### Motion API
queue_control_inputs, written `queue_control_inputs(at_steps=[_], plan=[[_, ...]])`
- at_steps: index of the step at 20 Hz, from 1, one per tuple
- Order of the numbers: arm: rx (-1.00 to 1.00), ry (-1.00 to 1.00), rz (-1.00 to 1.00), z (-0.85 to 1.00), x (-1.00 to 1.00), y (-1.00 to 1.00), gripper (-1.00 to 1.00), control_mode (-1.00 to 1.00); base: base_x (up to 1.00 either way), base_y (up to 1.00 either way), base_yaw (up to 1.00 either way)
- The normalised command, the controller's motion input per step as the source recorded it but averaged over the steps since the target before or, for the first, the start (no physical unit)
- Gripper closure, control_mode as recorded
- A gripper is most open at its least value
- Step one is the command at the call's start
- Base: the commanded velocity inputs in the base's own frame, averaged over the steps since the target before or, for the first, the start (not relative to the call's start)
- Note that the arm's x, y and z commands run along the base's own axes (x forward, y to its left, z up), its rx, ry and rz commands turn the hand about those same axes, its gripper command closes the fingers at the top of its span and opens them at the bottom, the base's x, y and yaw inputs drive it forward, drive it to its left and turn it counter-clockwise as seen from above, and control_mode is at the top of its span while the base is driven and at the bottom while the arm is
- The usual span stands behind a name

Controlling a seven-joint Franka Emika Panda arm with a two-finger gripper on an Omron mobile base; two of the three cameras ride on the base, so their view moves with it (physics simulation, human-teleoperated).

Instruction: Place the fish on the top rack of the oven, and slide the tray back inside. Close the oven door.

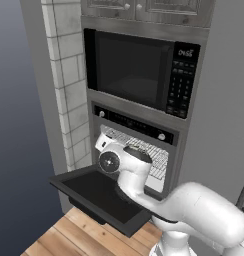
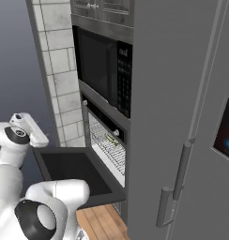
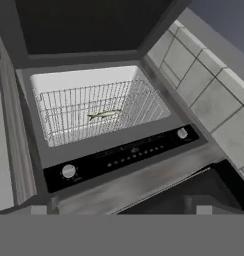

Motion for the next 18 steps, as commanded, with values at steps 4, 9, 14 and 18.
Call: queue_control_inputs(at_steps=[4, 9, 14, 18], plan=[[-0.14, 0.02, -0.02, -0.50, -0.44, 0.71, -1.00, -1.00, 0.00, 0.00, 0.00], [-0.17, -0.02, -0.04, -0.92, -0.63, 0.79, -1.00, -1.00, 0.00, 0.00, 0.00], [-0.17, -0.04, -0.07, -0.82, -0.40, 0.77, -1.00, -1.00, 0.00, 0.00, 0.00], [-0.16, -0.04, -0.11, -0.66, -0.38, 0.84, -1.00, -1.00, 0.00, 0.00, 0.00]])
